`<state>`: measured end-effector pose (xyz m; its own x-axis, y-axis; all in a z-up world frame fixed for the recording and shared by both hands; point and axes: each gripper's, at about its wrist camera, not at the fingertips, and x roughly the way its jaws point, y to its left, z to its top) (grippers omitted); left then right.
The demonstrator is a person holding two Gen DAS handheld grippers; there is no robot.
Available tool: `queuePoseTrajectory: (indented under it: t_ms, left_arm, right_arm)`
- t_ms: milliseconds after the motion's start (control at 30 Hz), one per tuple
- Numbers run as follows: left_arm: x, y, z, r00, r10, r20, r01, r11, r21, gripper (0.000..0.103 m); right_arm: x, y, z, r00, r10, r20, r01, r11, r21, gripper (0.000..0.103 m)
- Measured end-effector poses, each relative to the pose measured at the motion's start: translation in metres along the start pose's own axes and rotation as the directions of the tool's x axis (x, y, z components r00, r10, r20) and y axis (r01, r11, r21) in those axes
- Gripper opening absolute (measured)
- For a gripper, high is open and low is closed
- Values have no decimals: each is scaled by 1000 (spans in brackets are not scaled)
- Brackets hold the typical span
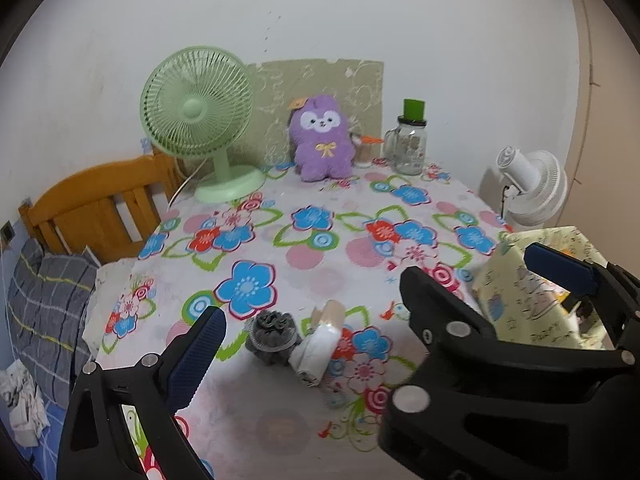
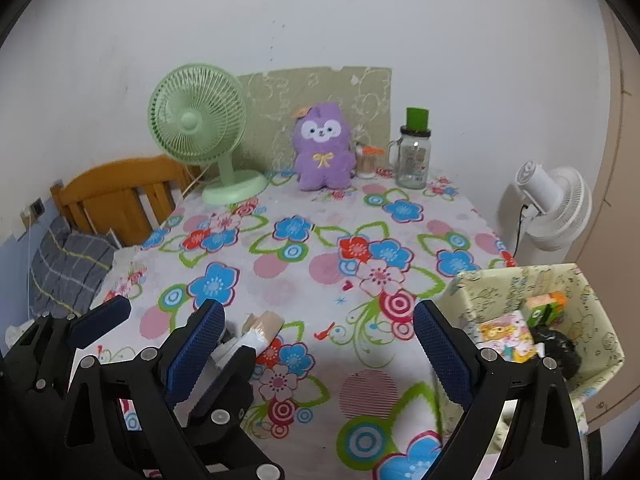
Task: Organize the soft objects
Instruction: 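Grasp the rolled beige cloth with the right gripper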
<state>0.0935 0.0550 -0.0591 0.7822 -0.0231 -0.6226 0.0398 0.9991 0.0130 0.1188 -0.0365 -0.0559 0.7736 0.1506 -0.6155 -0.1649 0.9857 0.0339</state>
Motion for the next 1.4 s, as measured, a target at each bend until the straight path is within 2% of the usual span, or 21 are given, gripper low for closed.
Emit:
queuePoseTrajectory:
  t_ms: [567, 733, 967, 1200, 1300, 1400]
  left_arm:
    - [49, 40, -27, 994, 60, -94, -67, 995, -69, 99]
    - [62, 49, -35, 990, 58, -131, -69, 994, -83, 94]
    - [78, 55, -45, 983, 45, -177, -63, 993, -97, 93]
    - [86, 52, -47, 981, 24, -193, -41, 995, -86, 92]
    - [91, 50, -48, 979, 17, -206, -34, 996, -82, 92]
    - [94, 50, -48, 977, 17, -210, -35, 996, -80, 92]
  right_arm:
    - [64, 22, -21, 992, 42, -122, -44, 999, -16, 97]
    - [83, 32, -26, 984, 49, -172, -56, 998, -40, 96]
    - [112, 36, -33, 959, 67, -276, -66, 998, 11, 82]
    - [128, 44, -35, 950, 57, -309, -63, 998, -12, 69]
    - [135, 46, -36, 946, 48, -322, -60, 998, -28, 60]
    - [139, 45, -37, 943, 60, -329, -73, 997, -28, 46]
